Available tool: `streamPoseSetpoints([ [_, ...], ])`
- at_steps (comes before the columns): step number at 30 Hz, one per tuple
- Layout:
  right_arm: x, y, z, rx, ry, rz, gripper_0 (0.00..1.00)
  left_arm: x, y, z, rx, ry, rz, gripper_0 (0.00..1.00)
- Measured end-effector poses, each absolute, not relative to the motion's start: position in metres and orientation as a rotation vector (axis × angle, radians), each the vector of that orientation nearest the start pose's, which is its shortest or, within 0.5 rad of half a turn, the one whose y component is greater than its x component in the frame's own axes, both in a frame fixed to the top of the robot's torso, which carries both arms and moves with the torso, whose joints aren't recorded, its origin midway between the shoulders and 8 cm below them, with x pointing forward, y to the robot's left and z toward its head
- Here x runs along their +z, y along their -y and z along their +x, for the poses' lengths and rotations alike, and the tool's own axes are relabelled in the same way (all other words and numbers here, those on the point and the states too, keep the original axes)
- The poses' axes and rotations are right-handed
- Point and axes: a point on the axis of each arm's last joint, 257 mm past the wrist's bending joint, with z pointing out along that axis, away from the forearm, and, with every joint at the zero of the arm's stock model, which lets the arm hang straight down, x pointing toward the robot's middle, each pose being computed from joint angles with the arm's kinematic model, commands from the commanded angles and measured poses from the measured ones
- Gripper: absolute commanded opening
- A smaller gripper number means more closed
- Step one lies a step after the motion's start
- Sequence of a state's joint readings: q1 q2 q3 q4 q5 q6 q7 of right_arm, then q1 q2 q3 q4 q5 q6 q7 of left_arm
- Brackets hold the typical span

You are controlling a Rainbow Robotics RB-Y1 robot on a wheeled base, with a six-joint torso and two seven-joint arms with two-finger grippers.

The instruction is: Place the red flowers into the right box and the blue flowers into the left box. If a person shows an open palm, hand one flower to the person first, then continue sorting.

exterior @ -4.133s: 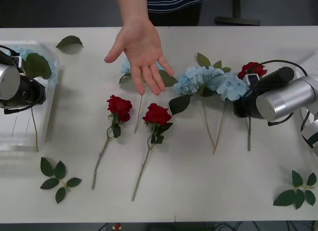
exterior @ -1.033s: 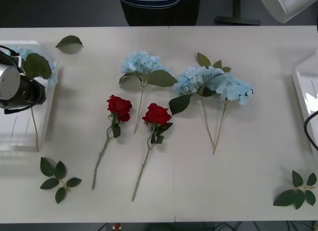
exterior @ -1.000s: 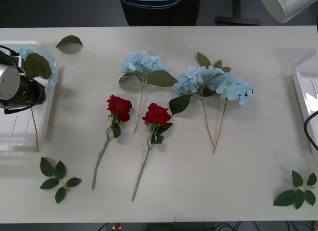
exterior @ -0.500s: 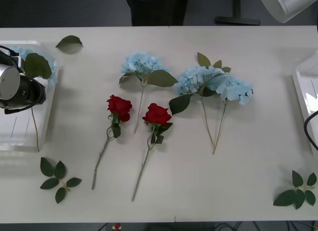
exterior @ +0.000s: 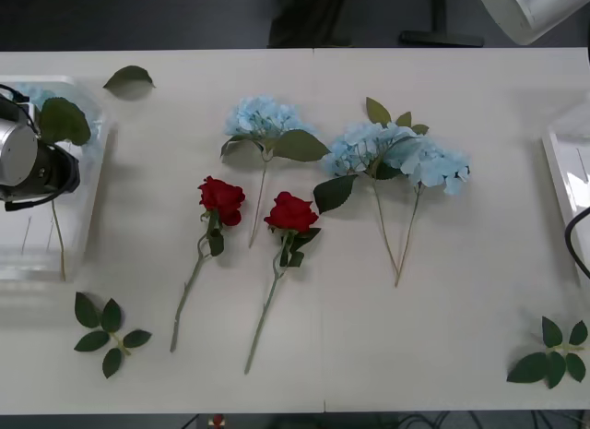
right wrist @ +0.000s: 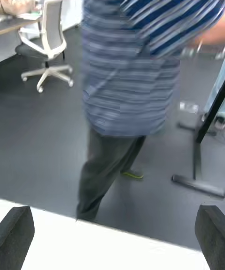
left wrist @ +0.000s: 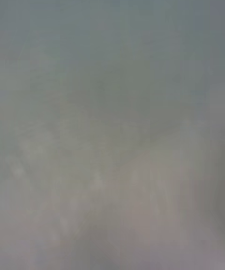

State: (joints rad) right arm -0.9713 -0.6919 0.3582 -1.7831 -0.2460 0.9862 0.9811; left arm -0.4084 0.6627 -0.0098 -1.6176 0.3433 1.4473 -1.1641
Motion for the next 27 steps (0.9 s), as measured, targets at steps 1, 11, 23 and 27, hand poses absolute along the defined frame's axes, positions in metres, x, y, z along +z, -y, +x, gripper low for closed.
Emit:
streamPoseSetpoints([
  [1, 0.131, 0.137, 0.627, 0.071, -1.599, -0.252, 1.00, -0.230, -0.420, 0.516, 0.261, -2.489, -0.350, 0.00],
  [11, 0.073, 0.153, 0.539, 0.231, -2.056, -0.299, 1.00, -0.214, -0.461, 0.518, 0.380, -2.488, -0.445, 0.00],
  [23, -0.049, 0.202, 0.422, 0.418, -2.517, -0.249, 1.00, -0.227, -0.542, 0.526, 0.746, -2.408, -0.265, 0.00],
  [27, -0.102, 0.215, 0.404, 0.444, -2.647, -0.104, 1.00, -0.236, -0.556, 0.526, 0.796, -2.398, -0.243, 0.00],
])
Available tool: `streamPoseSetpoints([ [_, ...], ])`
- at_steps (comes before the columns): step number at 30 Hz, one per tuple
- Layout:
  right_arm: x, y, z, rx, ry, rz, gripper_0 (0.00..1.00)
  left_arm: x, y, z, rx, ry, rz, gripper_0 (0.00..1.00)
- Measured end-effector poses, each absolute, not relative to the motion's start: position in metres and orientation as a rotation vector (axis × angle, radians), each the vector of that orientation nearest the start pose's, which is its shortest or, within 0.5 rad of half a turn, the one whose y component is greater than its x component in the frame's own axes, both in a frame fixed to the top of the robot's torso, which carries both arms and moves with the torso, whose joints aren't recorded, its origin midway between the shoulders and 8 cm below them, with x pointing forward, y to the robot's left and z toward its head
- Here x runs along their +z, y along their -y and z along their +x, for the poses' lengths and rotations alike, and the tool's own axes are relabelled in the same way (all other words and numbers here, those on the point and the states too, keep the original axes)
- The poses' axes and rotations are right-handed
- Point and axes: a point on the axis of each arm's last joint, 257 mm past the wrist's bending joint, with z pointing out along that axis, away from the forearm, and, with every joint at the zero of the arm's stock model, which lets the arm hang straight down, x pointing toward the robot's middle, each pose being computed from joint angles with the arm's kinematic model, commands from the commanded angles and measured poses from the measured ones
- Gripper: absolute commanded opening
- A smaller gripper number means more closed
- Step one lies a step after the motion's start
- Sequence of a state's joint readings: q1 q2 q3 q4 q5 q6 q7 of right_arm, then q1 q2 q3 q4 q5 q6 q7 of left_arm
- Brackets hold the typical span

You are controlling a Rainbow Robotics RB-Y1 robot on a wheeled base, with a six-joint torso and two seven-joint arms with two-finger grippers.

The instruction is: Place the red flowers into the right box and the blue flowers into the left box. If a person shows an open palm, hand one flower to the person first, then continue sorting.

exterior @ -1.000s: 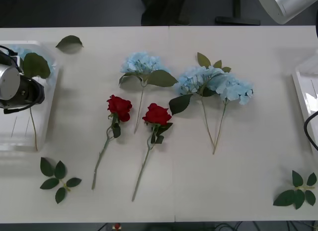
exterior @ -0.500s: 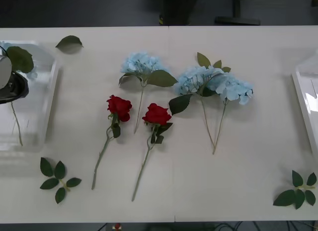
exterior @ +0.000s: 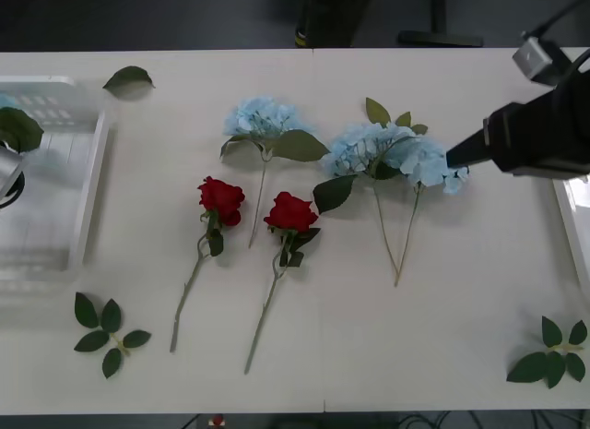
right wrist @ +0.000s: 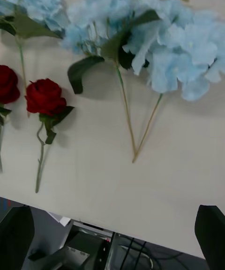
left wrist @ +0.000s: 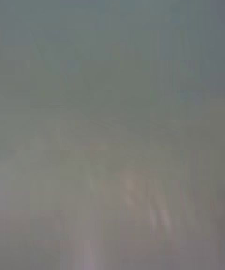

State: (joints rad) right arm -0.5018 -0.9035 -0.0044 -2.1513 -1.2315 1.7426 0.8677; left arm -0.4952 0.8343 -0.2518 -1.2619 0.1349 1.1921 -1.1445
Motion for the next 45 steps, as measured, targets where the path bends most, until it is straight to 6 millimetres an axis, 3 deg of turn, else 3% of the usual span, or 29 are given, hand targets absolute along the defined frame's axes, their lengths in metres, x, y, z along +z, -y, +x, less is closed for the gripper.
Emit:
streamPoseSetpoints([
  [1, -0.113, 0.216, 0.402, 0.437, -2.665, -0.090, 1.00, -0.238, -0.558, 0.526, 0.808, -2.396, -0.234, 0.01],
  [4, -0.137, 0.219, 0.402, 0.422, -2.686, -0.039, 1.00, -0.243, -0.559, 0.524, 0.827, -2.403, -0.217, 0.57],
  [7, -0.158, 0.218, 0.403, 0.425, -2.691, 0.026, 1.00, -0.244, -0.558, 0.524, 0.828, -2.404, -0.213, 0.79],
  [11, -0.184, 0.219, 0.407, 0.410, -2.705, 0.116, 1.00, -0.244, -0.558, 0.524, 0.828, -2.404, -0.213, 1.00],
  [17, -0.233, 0.222, 0.420, 0.302, -2.750, 0.177, 1.00, -0.250, -0.551, 0.524, 0.811, -2.416, -0.213, 1.00],
  [21, -0.259, 0.228, 0.429, 0.215, -2.751, 0.211, 1.00, -0.255, -0.545, 0.513, 0.804, -2.463, -0.263, 1.00],
  [28, -0.290, 0.228, 0.457, 0.122, -2.734, 0.239, 1.00, -0.240, -0.529, 0.507, 0.751, -2.492, -0.321, 1.00],
  [33, -0.302, 0.232, 0.473, 0.084, -2.722, 0.283, 1.00, -0.232, -0.507, 0.496, 0.654, -2.574, -0.327, 1.00],
  [36, -0.306, 0.234, 0.481, 0.075, -2.711, 0.301, 1.00, -0.231, -0.486, 0.488, 0.558, -2.661, -0.239, 1.00],
  [45, -0.334, 0.238, 0.486, 0.016, -2.709, 0.267, 1.00, -0.236, -0.420, 0.481, 0.177, -2.768, -0.182, 1.00],
])
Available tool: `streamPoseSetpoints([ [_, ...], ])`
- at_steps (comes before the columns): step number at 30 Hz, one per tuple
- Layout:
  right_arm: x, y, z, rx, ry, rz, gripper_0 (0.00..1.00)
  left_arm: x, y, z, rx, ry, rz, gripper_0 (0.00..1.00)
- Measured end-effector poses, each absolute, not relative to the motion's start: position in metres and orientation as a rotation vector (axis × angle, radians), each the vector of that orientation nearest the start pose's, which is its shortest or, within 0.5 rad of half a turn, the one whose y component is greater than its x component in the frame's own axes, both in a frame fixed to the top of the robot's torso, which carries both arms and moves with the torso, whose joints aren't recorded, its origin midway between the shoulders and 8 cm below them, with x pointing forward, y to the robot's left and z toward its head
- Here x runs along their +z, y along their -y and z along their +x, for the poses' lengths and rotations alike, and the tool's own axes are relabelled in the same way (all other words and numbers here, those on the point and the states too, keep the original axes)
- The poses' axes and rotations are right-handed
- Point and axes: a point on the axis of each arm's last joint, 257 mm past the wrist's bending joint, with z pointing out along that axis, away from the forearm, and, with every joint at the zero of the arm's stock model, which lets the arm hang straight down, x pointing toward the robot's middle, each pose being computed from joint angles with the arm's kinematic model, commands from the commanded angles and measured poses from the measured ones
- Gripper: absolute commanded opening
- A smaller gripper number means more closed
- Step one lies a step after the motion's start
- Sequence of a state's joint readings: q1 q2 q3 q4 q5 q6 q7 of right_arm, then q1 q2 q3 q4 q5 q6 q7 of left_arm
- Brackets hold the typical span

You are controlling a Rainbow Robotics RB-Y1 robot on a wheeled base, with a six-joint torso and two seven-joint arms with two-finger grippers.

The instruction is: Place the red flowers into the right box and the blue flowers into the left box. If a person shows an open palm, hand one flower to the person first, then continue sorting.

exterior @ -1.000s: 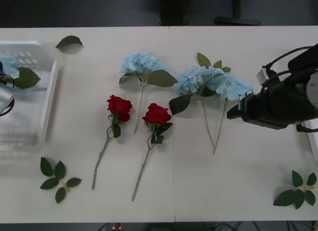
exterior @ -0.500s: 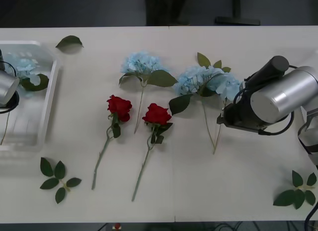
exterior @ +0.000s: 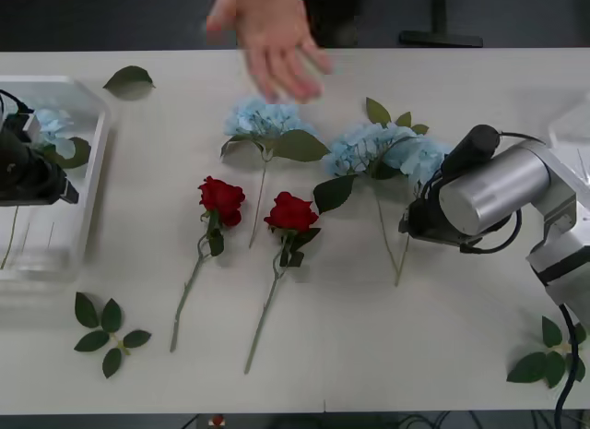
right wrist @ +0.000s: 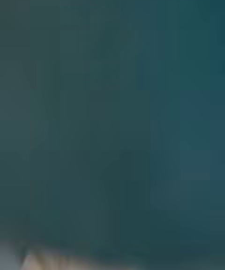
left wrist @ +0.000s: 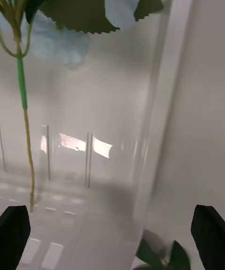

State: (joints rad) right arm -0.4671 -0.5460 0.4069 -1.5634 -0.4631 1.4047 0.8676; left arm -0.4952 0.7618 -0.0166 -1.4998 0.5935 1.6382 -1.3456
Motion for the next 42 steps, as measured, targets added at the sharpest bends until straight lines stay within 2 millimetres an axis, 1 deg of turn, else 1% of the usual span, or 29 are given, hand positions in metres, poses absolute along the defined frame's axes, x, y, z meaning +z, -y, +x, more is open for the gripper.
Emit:
streamPoseSetpoints([
  [4, -0.344, 0.241, 0.486, -0.010, -2.709, 0.251, 1.00, -0.237, -0.414, 0.483, 0.146, -2.764, -0.191, 1.00],
  [7, -0.345, 0.246, 0.487, -0.032, -2.706, 0.255, 1.00, -0.238, -0.413, 0.483, 0.146, -2.767, -0.186, 1.00],
  [9, -0.344, 0.250, 0.489, -0.055, -2.696, 0.254, 1.00, -0.243, -0.402, 0.483, 0.119, -2.776, -0.171, 1.00],
  [12, -0.347, 0.249, 0.491, -0.045, -2.689, 0.258, 1.00, -0.251, -0.386, 0.482, 0.073, -2.792, -0.159, 1.00],
  [13, -0.349, 0.248, 0.492, -0.037, -2.687, 0.261, 0.97, -0.252, -0.382, 0.479, 0.062, -2.803, -0.162, 1.00],
  [16, -0.349, 0.245, 0.494, -0.032, -2.683, 0.262, 0.50, -0.252, -0.373, 0.474, 0.026, -2.831, -0.174, 1.00],
  [17, -0.349, 0.245, 0.494, -0.032, -2.682, 0.260, 0.30, -0.251, -0.371, 0.474, 0.017, -2.830, -0.176, 1.00],
  [18, -0.349, 0.245, 0.495, -0.037, -2.680, 0.258, 0.21, -0.249, -0.370, 0.475, 0.012, -2.826, -0.178, 1.00],
  [19, -0.349, 0.245, 0.495, -0.043, -2.678, 0.256, 0.01, -0.248, -0.370, 0.476, 0.010, -2.820, -0.177, 1.00],
  [39, -0.349, 0.246, 0.496, -0.051, -2.674, 0.249, 0.00, -0.246, -0.373, 0.477, 0.033, -2.812, -0.177, 1.00],
  [41, -0.345, 0.245, 0.497, -0.046, -2.670, 0.248, 0.00, -0.246, -0.374, 0.478, 0.037, -2.811, -0.178, 1.00],
  [42, -0.339, 0.243, 0.497, -0.032, -2.673, 0.252, 0.00, -0.246, -0.374, 0.478, 0.037, -2.811, -0.178, 1.00],
])
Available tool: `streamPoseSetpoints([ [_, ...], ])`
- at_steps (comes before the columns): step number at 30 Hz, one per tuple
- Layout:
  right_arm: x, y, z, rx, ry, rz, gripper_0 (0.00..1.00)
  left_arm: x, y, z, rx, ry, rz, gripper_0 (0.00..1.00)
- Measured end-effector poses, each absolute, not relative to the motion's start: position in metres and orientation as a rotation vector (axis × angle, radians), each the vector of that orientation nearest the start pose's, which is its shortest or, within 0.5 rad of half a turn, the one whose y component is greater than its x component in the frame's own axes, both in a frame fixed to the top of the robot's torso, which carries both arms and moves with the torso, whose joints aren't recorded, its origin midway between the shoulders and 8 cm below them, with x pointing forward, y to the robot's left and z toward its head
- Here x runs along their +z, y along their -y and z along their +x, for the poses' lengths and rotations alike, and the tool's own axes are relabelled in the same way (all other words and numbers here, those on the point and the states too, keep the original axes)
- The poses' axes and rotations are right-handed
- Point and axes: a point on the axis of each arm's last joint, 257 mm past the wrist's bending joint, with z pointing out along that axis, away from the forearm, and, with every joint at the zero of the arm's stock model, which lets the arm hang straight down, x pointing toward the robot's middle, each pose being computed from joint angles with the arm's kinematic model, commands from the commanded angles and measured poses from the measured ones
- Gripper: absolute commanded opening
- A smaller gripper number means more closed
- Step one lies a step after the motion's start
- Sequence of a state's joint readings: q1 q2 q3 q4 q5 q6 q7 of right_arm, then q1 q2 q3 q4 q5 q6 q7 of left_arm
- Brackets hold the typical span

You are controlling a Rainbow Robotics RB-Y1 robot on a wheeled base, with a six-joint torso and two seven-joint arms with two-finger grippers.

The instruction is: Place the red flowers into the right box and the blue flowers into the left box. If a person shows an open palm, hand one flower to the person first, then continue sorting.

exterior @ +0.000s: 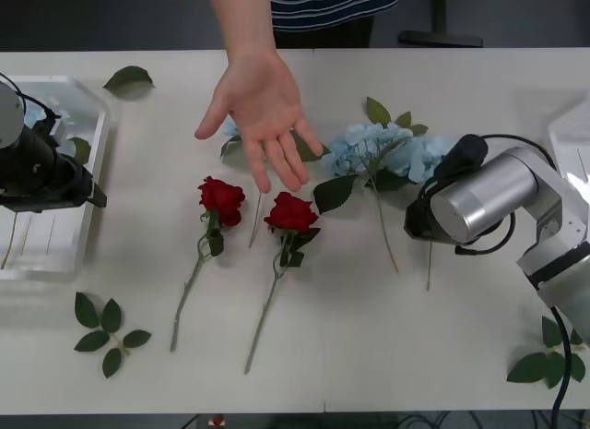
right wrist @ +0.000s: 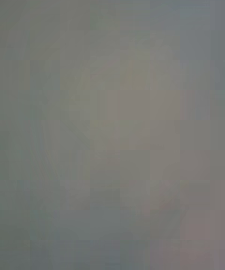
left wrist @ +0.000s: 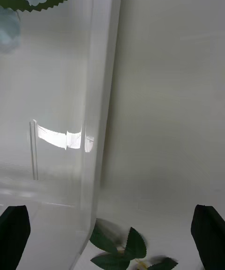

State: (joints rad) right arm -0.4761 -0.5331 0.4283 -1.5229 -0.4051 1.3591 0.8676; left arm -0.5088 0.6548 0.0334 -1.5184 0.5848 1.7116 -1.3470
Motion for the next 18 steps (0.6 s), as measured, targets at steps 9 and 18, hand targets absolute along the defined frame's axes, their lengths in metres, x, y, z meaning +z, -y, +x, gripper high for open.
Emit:
streamPoseSetpoints([
  [9, -0.134, 0.220, 0.499, 0.266, -2.502, 0.137, 0.00, -0.245, -0.374, 0.478, 0.039, -2.811, -0.176, 1.00],
  [18, 0.006, 0.215, 0.465, 0.334, -2.246, -0.056, 0.00, -0.245, -0.374, 0.478, 0.040, -2.810, -0.176, 1.00],
])
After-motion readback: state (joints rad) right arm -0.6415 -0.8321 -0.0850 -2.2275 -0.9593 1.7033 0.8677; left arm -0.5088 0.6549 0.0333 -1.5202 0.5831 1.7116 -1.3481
